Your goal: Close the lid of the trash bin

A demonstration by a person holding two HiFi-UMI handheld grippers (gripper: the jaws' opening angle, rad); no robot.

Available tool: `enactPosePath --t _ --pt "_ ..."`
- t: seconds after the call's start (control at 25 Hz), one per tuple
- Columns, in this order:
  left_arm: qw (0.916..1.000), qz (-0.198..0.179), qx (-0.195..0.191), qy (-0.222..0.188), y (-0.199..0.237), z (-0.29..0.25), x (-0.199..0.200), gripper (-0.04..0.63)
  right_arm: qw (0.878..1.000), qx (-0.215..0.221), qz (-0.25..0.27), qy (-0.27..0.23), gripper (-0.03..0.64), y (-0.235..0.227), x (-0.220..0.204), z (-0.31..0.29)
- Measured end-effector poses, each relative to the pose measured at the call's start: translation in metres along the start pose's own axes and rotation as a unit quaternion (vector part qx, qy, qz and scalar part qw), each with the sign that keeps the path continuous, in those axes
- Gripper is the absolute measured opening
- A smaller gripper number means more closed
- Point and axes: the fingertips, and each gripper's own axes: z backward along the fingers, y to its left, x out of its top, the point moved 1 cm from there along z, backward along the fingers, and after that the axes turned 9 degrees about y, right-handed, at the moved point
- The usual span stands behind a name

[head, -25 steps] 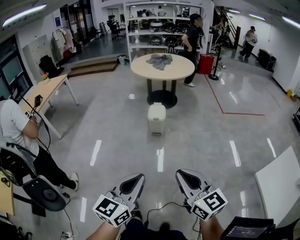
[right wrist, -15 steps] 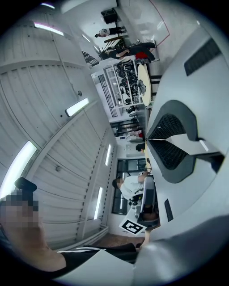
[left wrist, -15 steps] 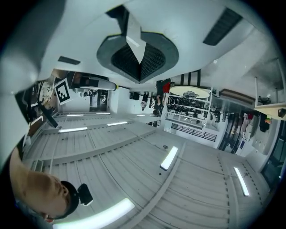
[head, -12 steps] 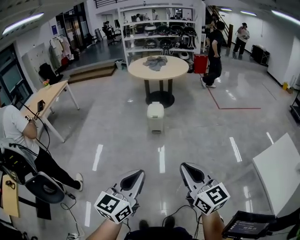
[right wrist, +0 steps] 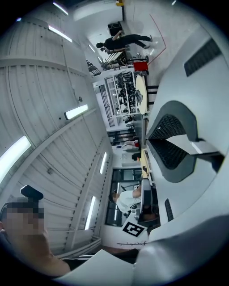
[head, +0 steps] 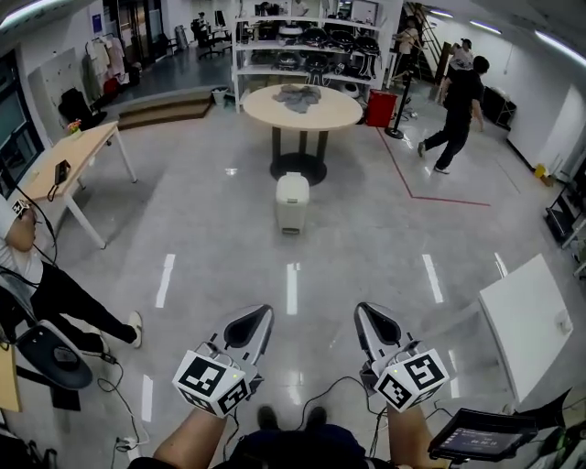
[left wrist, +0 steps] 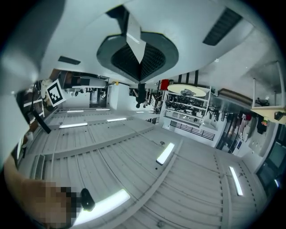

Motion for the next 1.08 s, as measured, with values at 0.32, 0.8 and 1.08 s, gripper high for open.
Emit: enactPosePath --t 0.32,0.8,1.08 --pt "0.9998 -0.009 0.008 -0.018 -0.016 0.008 0.018 0.002 1.0 -0.004 0.009 -0.007 0.009 -0.004 0.02 0.012" --pt "0.9994 -0.021 0.022 -0.017 -0.022 0.005 0.019 0.0 1.0 0.0 0.016 -0.009 0.009 -0.009 0.019 0.018" --pt "0.999 -0.018 0.034 -0.021 -0.015 0.007 0.017 0.002 1.0 0.005 0.023 -0.013 0.009 -0.01 0.022 0.014"
